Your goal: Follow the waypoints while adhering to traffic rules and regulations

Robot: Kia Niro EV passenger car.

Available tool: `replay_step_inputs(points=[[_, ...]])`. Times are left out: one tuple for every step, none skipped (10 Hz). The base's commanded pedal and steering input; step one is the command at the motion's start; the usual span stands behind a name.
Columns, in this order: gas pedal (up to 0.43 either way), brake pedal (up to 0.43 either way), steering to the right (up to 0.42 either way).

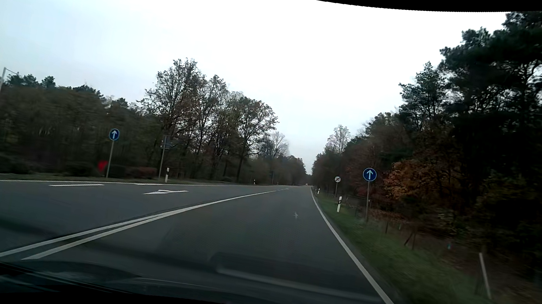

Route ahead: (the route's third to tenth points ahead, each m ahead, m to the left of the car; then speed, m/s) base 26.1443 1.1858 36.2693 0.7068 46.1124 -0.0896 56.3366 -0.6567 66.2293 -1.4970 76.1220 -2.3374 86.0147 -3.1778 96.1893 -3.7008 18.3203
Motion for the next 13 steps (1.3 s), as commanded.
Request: replay_step_inputs(points=[[0.28,0.0,0.014],[0.28,0.0,0.014],[0.287,0.0,0.014],[0.311,0.0,0.013],[0.311,0.0,0.013],[0.311,0.0,0.013],[0.319,0.0,0.012],[0.331,0.0,0.012],[0.339,0.0,0.011],[0.35,0.0,0.011],[0.358,0.0,0.01],[0.37,0.0,0.01],[0.378,0.0,0.008]])
